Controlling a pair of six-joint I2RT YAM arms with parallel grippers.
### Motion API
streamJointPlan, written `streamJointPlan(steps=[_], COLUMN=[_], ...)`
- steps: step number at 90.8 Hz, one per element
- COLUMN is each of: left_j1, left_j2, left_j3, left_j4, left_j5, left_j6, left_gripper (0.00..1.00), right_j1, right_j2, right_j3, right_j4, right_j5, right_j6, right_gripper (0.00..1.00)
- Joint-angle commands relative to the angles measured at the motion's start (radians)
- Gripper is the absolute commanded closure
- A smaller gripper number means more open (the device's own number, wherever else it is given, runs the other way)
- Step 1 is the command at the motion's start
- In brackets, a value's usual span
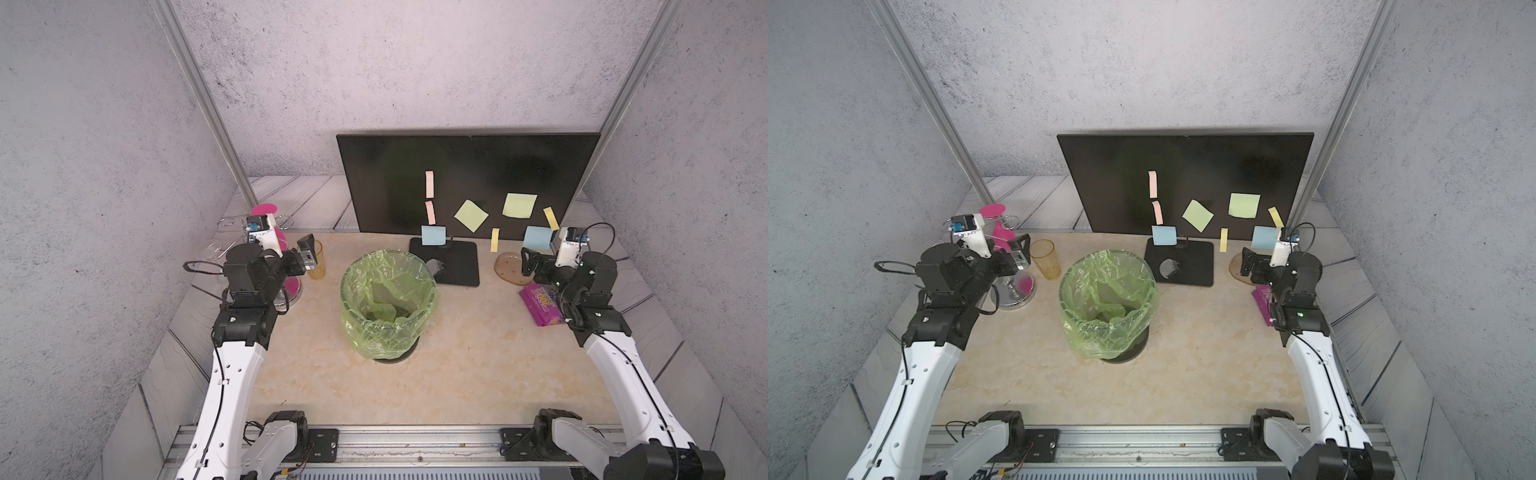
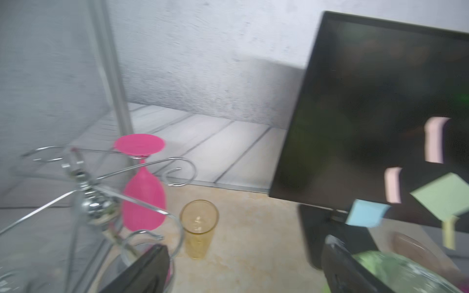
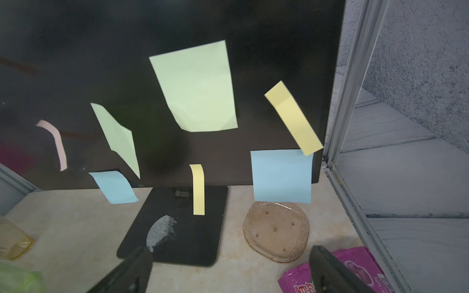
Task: Remove the sticky note from the monitor
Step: Tear off the sticky note from the monitor.
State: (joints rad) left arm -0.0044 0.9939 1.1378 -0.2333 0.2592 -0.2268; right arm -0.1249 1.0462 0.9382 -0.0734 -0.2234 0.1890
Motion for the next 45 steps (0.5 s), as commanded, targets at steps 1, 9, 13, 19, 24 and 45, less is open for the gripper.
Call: streamJointPlan(steps=[1, 9, 13, 19, 24, 45], left_j1=[-0.007, -0.016, -0.031, -0.062, -0.087, -0.175], left_j2=[0.058, 0.116, 0.14, 0.169, 0.191, 0.248], left_j3=[0.08, 0.163, 0.197, 0.25, 0.288, 0.328], left_j4=[-0.114, -0.14, -0.16, -0.205, -0.238, -0.271], left_j5=[0.33, 0.484, 0.52, 0.548, 0.569, 0.569], left_j6=[0.016, 0.005, 0.013, 0.043, 0.068, 0.136], left_gripper=[0.0, 0.0, 0.0, 0.0, 0.0, 0.0], right_j1=[-0.083, -0.139, -0.148, -0.157, -0.174, -0.305], right_j2=[0.045, 0.078, 0.095, 0.114, 0.126, 0.237], right_j3=[0.061, 0.118, 0.149, 0.195, 0.22, 0.299], right_j4=[-0.126, -0.172, -0.211, -0.265, -0.289, -0.241], right_j5=[-0.231, -0.326, -0.34, -0.326, -0.3, -0.396], right_j6=[0.053, 0.055, 0.038, 0.013, 0.011, 0.059], right_gripper=[0.01, 0.01, 0.01, 0.01, 0.01, 0.01])
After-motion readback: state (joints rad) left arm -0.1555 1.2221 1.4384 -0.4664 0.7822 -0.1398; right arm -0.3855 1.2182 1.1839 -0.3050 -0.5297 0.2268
